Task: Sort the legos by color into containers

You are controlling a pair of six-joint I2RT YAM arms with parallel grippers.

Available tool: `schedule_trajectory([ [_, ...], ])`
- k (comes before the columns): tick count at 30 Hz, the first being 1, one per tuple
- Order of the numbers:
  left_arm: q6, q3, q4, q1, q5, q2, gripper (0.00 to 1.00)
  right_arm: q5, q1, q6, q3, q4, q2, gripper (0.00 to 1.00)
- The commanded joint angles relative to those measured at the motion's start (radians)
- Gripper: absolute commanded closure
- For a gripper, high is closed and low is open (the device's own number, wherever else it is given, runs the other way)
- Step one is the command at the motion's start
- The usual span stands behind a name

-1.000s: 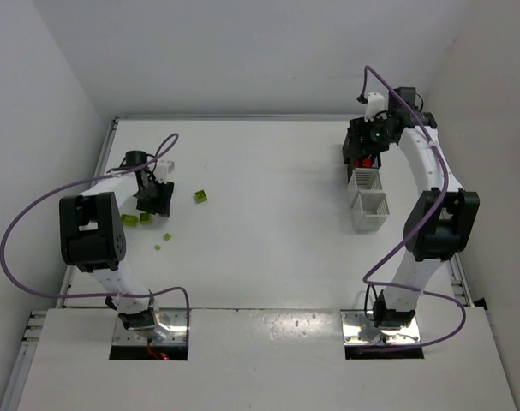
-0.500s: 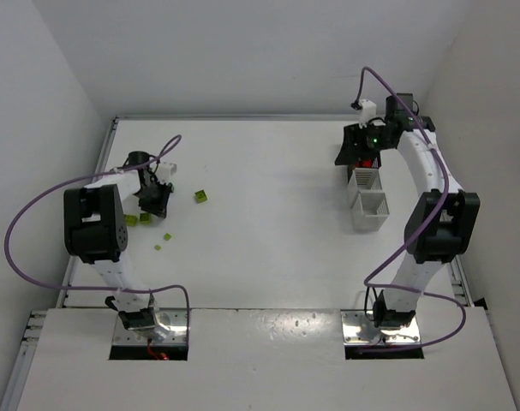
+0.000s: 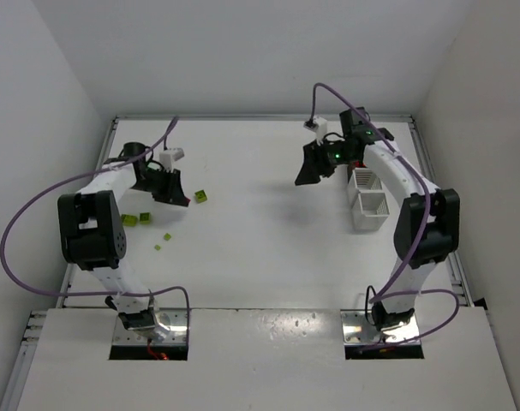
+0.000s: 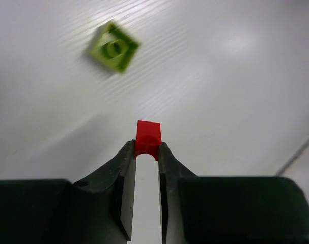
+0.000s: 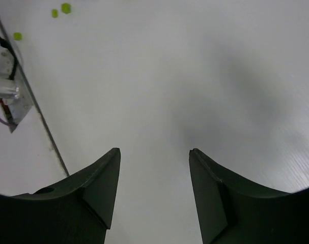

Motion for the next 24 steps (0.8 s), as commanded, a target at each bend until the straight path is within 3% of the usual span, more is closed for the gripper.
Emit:
schedule_trajectory([
  [1, 0.055, 0.093, -0.141, -0.009, 0.342, -0.024, 0.9, -0.097, 0.048, 0.05, 0.047, 0.1, 0.01, 0.43],
  [4, 0.205, 0.133, -0.321, -0.03, 0.558, 0.017, 0.9, -0.245, 0.082, 0.197, 0.089, 0.178, 0.081, 0.43],
  [6, 0.342, 0.164, -0.458, -0.044, 0.61, 0.048, 0.89, -0.279, 0.114, 0.3, 0.08, 0.296, 0.09, 0.43],
  [7, 0.505, 0.181, -0.613, -0.07, 0.63, 0.066, 0.87, -0.318, 0.126, 0.331, 0.08, 0.328, 0.099, 0.43],
  [8, 0.529, 0.193, -0.638, -0.07, 0.664, 0.083, 0.87, -0.333, 0.152, 0.368, 0.08, 0.367, 0.099, 0.43],
  [13, 0.557, 0.182, -0.638, -0.121, 0.684, 0.045, 0.86, -0.41, 0.229, 0.472, 0.121, 0.493, 0.181, 0.47],
  [24, 0.548, 0.172, -0.615, -0.133, 0.684, -0.007, 0.86, -0.507, 0.359, 0.514, 0.153, 0.52, 0.279, 0.52],
])
